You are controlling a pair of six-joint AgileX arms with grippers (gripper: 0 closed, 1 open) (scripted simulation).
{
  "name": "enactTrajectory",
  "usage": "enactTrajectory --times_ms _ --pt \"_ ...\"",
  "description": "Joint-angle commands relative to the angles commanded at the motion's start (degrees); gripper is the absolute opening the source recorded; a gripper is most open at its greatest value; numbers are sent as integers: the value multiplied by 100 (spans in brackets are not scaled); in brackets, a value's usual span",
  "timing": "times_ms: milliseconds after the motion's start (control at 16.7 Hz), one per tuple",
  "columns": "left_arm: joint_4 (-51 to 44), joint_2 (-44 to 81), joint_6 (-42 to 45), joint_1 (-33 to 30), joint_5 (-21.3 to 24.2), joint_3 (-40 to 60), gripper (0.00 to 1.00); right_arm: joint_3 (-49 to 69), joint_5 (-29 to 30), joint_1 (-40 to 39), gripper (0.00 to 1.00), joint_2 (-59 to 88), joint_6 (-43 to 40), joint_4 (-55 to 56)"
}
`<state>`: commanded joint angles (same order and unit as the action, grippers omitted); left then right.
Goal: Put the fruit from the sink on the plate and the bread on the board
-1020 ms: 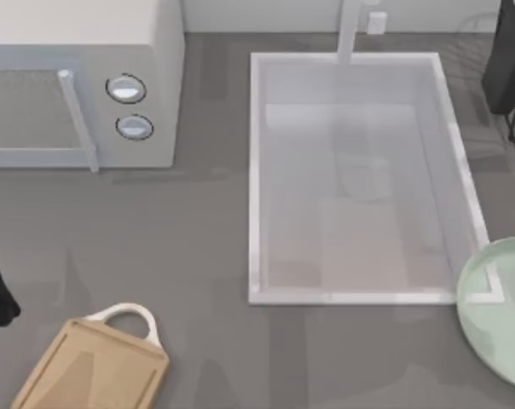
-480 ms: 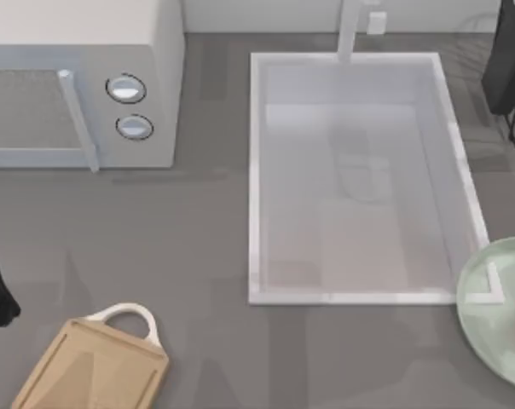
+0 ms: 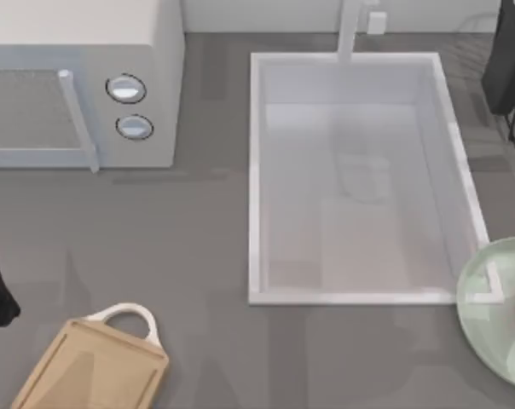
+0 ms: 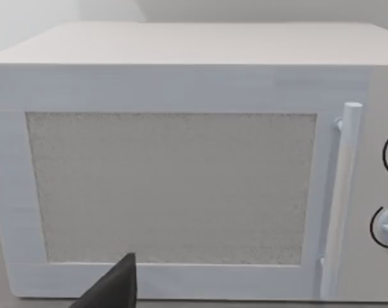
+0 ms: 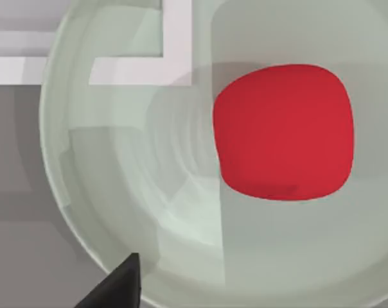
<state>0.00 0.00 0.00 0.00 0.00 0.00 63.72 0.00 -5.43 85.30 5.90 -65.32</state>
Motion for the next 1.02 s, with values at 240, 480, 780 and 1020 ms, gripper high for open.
enactTrajectory --times_ms 240,480,780,1020 --pt "0 0 0 0 0 0 100 -938 0 81 100 -1224 -88 960" --pt "0 0 0 0 0 0 100 -2329 0 198 100 -3300 -215 2391" --pt "0 0 0 0 0 0 100 -4343 0 366 100 -6219 -397 4466" --pt "0 0 0 0 0 0 100 -5718 0 483 100 -7856 -524 5874"
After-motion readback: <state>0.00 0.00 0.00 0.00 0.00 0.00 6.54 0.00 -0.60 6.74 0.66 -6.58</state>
